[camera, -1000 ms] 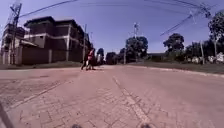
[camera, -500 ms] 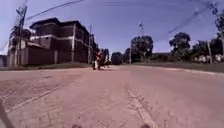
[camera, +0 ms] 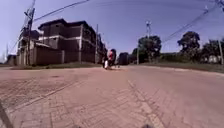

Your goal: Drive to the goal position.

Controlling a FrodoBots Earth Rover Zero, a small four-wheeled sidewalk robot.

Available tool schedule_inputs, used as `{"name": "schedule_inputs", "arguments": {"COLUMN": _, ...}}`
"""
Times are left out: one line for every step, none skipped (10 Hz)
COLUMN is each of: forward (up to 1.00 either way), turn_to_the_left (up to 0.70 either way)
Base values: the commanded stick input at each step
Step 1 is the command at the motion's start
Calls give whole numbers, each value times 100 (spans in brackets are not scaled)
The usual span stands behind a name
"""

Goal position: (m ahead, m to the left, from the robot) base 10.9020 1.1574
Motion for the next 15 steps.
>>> {"name": "schedule_inputs", "arguments": {"forward": 30, "turn_to_the_left": 0}}
{"name": "schedule_inputs", "arguments": {"forward": 30, "turn_to_the_left": 0}}
{"name": "schedule_inputs", "arguments": {"forward": 30, "turn_to_the_left": 0}}
{"name": "schedule_inputs", "arguments": {"forward": 30, "turn_to_the_left": 0}}
{"name": "schedule_inputs", "arguments": {"forward": 30, "turn_to_the_left": 0}}
{"name": "schedule_inputs", "arguments": {"forward": 30, "turn_to_the_left": 0}}
{"name": "schedule_inputs", "arguments": {"forward": 30, "turn_to_the_left": 0}}
{"name": "schedule_inputs", "arguments": {"forward": 30, "turn_to_the_left": 0}}
{"name": "schedule_inputs", "arguments": {"forward": 30, "turn_to_the_left": 0}}
{"name": "schedule_inputs", "arguments": {"forward": 30, "turn_to_the_left": 0}}
{"name": "schedule_inputs", "arguments": {"forward": 30, "turn_to_the_left": 0}}
{"name": "schedule_inputs", "arguments": {"forward": 30, "turn_to_the_left": 0}}
{"name": "schedule_inputs", "arguments": {"forward": 30, "turn_to_the_left": 0}}
{"name": "schedule_inputs", "arguments": {"forward": 30, "turn_to_the_left": 0}}
{"name": "schedule_inputs", "arguments": {"forward": 30, "turn_to_the_left": 0}}
